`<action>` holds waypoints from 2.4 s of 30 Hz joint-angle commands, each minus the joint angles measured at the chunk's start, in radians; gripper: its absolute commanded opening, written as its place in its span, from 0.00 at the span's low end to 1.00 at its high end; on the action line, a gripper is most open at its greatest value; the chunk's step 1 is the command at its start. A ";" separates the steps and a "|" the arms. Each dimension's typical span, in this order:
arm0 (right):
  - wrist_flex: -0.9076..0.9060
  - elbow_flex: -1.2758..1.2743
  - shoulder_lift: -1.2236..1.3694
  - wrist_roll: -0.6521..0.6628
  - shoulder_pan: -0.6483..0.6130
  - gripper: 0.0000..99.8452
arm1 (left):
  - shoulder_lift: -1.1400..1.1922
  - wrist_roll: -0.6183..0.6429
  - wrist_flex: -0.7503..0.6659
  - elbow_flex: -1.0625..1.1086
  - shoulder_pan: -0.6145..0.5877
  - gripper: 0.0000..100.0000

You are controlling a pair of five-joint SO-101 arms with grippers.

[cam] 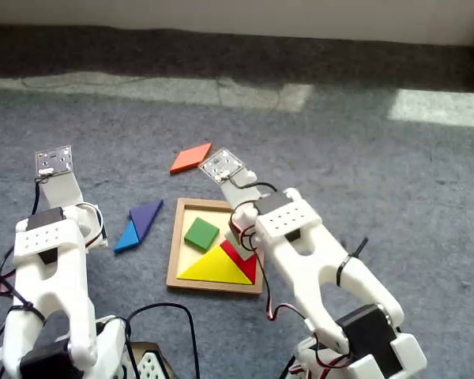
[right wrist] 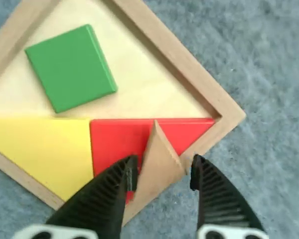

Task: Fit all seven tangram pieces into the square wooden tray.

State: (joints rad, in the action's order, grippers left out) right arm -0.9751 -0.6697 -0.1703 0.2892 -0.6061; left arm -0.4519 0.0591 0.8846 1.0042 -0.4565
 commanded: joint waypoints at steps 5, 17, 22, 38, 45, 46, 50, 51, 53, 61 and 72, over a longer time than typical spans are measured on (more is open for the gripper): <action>-0.159 0.193 -0.010 -0.008 -0.012 0.21 | -0.019 -0.009 -0.011 0.002 0.015 0.10; -0.226 0.200 -0.008 0.153 0.168 0.01 | -0.019 -0.009 -0.009 0.002 0.015 0.10; -0.147 0.128 0.001 0.155 0.191 0.01 | -0.019 -0.009 -0.011 0.002 0.016 0.10; 0.188 0.001 0.002 0.155 0.133 0.01 | -0.019 -0.009 -0.009 0.002 0.016 0.10; 0.147 0.002 -0.058 0.155 0.137 0.01 | -0.019 -0.009 -0.009 0.002 0.015 0.10; 0.108 0.001 -0.088 0.155 0.137 0.01 | -0.019 -0.009 -0.009 0.002 0.013 0.10; 0.002 -0.010 -0.214 0.153 0.133 0.01 | -0.018 -0.009 -0.012 0.002 0.015 0.10; -0.018 -0.022 -0.232 0.153 0.136 0.01 | -0.018 -0.009 -0.012 0.002 0.015 0.10; -0.035 -0.054 -0.245 0.153 0.139 0.01 | -0.018 -0.009 -0.012 0.002 0.015 0.10; 0.081 -0.134 -0.097 0.150 0.120 0.01 | -0.018 -0.009 -0.011 0.002 0.015 0.10; 0.064 -0.074 -0.044 0.146 -0.070 0.01 | -0.018 -0.009 -0.009 0.002 0.015 0.10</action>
State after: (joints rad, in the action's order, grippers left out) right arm -0.9091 -0.8002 -0.2148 0.4365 -0.6536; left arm -0.4519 0.0591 0.8846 1.0042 -0.4565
